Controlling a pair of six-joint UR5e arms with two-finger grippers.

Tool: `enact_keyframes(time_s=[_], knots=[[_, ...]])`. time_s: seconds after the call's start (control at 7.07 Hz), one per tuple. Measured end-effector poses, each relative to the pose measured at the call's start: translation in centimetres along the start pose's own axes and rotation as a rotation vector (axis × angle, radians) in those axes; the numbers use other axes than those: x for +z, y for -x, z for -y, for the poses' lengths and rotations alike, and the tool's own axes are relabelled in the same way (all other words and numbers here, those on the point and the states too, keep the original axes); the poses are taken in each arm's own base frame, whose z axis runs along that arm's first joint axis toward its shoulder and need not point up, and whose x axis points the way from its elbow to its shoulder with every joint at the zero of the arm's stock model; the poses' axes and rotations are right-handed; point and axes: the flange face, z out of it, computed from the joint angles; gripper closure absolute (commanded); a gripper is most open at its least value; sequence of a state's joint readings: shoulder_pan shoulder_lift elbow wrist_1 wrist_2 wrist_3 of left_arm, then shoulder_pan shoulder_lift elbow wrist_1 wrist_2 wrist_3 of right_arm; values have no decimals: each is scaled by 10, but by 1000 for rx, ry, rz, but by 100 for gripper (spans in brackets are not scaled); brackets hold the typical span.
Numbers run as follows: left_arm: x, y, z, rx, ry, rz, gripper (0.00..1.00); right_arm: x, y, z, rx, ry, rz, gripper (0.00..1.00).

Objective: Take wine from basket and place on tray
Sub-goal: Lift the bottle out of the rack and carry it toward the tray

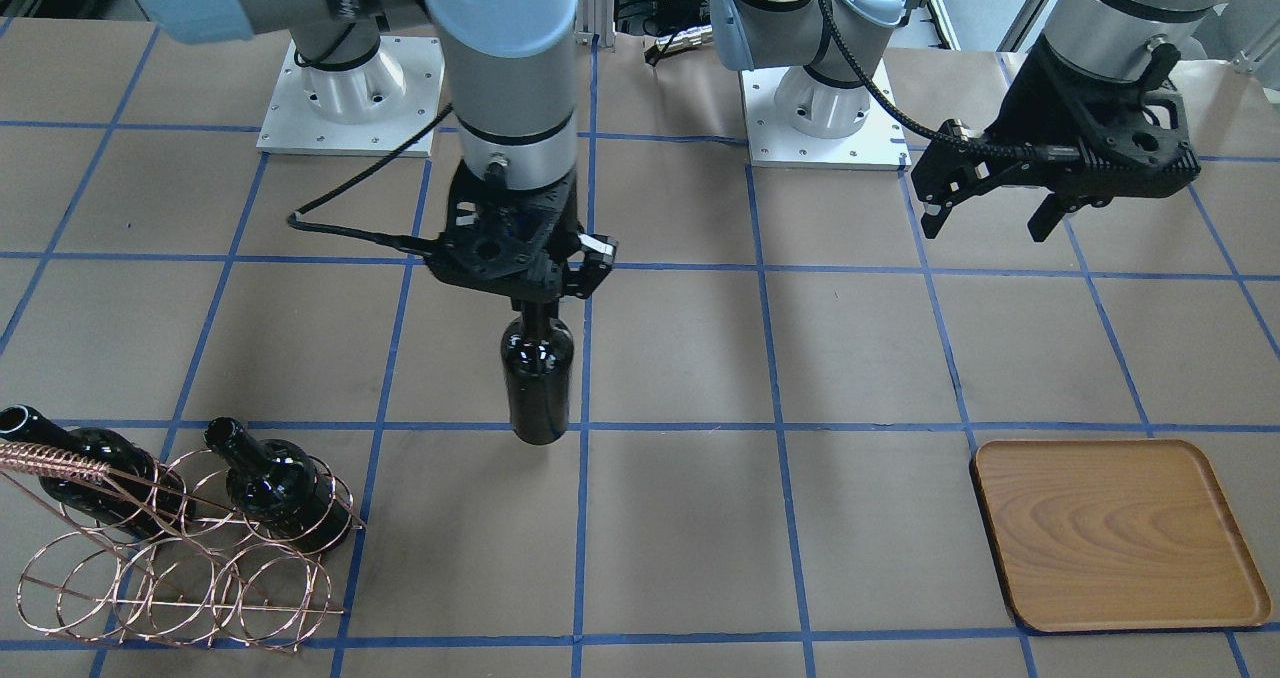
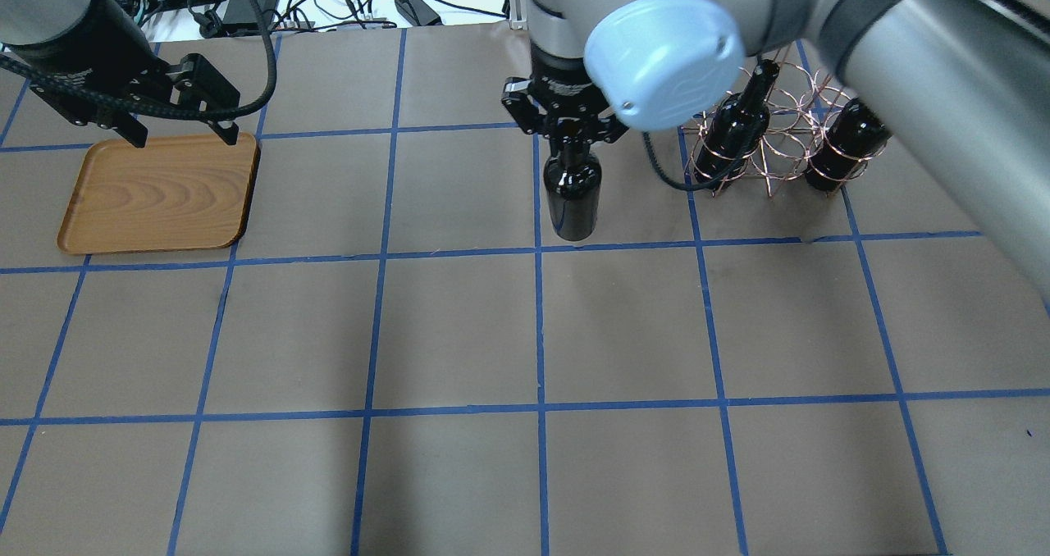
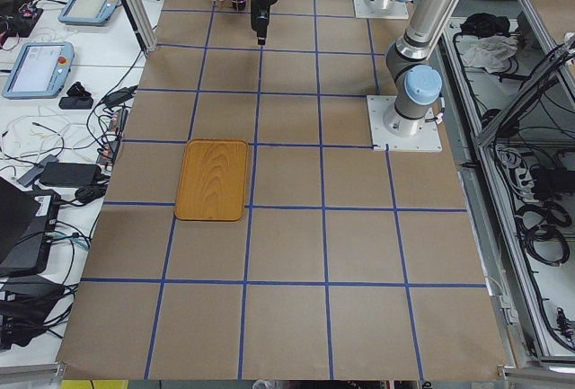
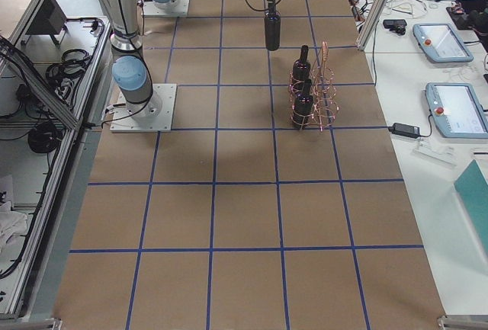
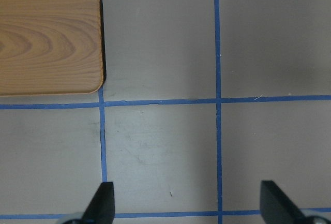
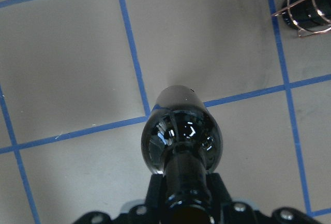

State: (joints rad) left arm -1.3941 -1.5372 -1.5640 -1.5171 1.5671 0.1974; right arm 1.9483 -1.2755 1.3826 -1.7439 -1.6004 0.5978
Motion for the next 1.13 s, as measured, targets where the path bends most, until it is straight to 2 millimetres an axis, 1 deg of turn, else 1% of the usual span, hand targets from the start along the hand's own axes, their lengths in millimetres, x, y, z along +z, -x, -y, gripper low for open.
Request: enact_keyframes(time_s=[0.14,0.28,0.57,0.85,0.99,1.13], knots=[[0,3,0,6,-1,0,0,9,24,-12,27,-11,14,100],[1,3,0,8,1,-2,0,15,44,-25,54,-11,22,100],[1,3,0,11,3,-5,0,20,66,-45,89,2,36,100],[2,2,0,12,2,-6,0,22,88,-59,120,12,53,100],[2,2,0,12,3,-7,0,27,101,-66,125,18,52,100],[3,2,-1,13,5,-7,0,33,110,-71,127,24,48,100]])
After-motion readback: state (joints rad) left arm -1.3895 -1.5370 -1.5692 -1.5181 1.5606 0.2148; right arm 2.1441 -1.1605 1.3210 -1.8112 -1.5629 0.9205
